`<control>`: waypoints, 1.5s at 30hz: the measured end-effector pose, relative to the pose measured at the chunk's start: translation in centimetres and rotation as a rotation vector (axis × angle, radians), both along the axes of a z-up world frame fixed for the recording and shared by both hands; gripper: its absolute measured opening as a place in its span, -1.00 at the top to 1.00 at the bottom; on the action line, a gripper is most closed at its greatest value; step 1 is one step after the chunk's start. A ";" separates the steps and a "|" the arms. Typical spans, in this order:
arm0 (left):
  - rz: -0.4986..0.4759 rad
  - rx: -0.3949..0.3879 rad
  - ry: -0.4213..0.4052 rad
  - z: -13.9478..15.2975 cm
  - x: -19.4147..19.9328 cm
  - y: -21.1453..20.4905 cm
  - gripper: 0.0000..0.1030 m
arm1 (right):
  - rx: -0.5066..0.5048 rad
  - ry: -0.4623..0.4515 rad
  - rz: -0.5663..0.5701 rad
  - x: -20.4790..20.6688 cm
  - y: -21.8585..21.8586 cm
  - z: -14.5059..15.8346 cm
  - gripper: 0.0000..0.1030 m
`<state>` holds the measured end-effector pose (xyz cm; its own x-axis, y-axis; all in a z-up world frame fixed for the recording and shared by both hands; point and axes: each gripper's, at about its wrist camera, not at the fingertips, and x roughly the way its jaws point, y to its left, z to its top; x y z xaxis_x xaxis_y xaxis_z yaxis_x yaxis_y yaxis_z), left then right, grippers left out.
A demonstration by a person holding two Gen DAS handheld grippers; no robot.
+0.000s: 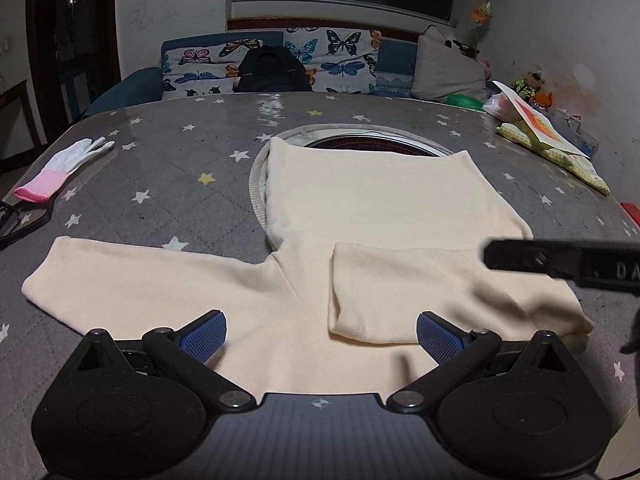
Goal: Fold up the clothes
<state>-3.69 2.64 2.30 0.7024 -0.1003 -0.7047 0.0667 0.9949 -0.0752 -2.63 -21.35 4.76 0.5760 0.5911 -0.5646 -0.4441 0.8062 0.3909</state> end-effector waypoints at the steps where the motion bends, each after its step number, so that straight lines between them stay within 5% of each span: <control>1: -0.003 0.000 -0.001 0.0 0.0 -0.1 -1.00 | -0.013 0.003 -0.013 -0.2 -0.7 -0.2 0.54; 11: -0.048 0.011 -0.008 0.1 1.1 -1.8 -1.00 | -0.123 0.043 -0.117 -2.3 -7.0 -2.6 0.55; 21: -0.106 0.002 -0.023 -0.1 2.4 -3.5 -0.98 | -0.096 -0.047 -0.134 0.1 -6.2 -1.0 0.54; 30: -0.121 0.035 -0.025 -0.9 3.4 -3.6 -0.49 | -0.174 -0.064 -0.132 1.6 -5.6 -2.2 0.56; 45: -0.101 0.113 -0.069 -2.2 4.5 -4.0 -0.12 | -0.268 -0.113 -0.036 0.1 -3.4 -2.6 0.48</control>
<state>0.85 -1.37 0.12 0.7401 -0.0960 -0.6656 0.1681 0.9847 0.0449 -2.52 -24.73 2.15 0.6620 0.4073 -0.6293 -0.4418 0.8902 0.1114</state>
